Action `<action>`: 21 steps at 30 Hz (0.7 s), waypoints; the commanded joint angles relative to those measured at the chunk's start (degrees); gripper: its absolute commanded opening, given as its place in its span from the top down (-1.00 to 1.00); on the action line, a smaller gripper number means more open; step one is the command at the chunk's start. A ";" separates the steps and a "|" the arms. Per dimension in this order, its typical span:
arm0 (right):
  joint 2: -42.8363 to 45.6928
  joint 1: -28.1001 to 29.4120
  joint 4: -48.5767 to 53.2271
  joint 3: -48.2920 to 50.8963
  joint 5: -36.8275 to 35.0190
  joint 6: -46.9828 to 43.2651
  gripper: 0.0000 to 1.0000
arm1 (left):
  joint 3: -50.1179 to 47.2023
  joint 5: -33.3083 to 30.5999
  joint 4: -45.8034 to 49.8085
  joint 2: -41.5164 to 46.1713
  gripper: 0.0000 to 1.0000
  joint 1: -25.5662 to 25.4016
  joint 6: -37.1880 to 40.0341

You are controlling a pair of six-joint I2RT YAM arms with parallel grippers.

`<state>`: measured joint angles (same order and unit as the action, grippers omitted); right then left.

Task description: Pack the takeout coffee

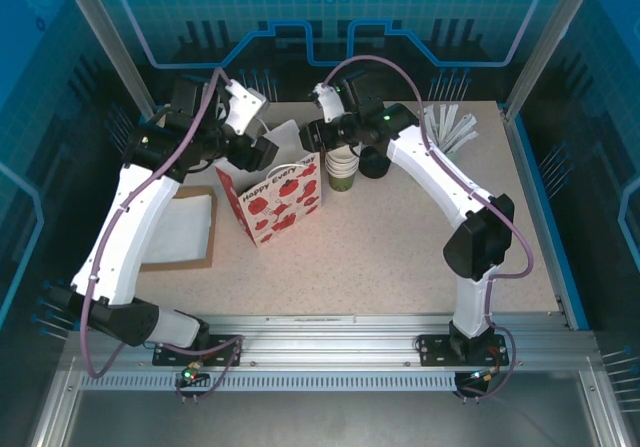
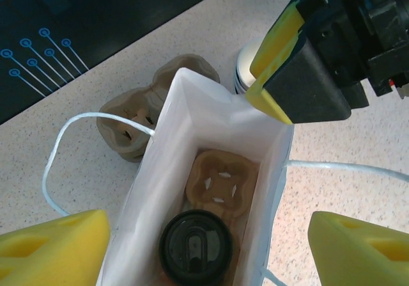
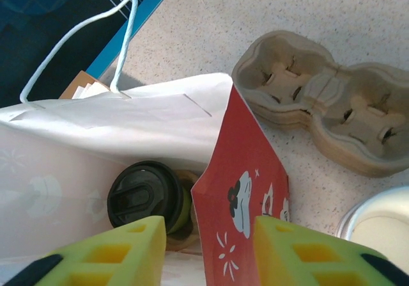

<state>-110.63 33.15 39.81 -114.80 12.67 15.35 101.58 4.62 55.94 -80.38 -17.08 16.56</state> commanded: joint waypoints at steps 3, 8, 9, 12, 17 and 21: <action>0.21 1.00 -0.17 -2.33 -2.06 0.73 -0.07 | -4.61 1.86 -9.72 5.86 -0.64 0.37 -9.75; 1.02 1.02 -0.26 -3.94 -2.82 0.91 -0.31 | -9.16 3.69 -15.22 10.67 -0.62 0.31 -14.52; 1.20 1.02 -0.26 -4.55 -2.75 1.07 -0.38 | -10.00 4.32 -16.18 11.52 -0.62 0.31 -15.48; 1.81 0.93 -0.17 -6.82 -2.78 1.32 -0.53 | -12.10 6.47 -18.36 13.54 -0.61 0.29 -18.25; 3.81 0.17 -0.13 -9.77 -3.09 1.65 -0.62 | -16.43 10.94 -22.68 16.62 -0.57 0.29 -23.66; 8.06 -1.25 -1.09 -7.45 -3.09 1.40 -0.66 | -20.28 14.06 -27.58 19.35 -0.55 0.21 -29.17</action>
<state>-107.68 32.99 39.42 -122.30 10.24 16.51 83.46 14.24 34.48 -63.11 -17.04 -6.37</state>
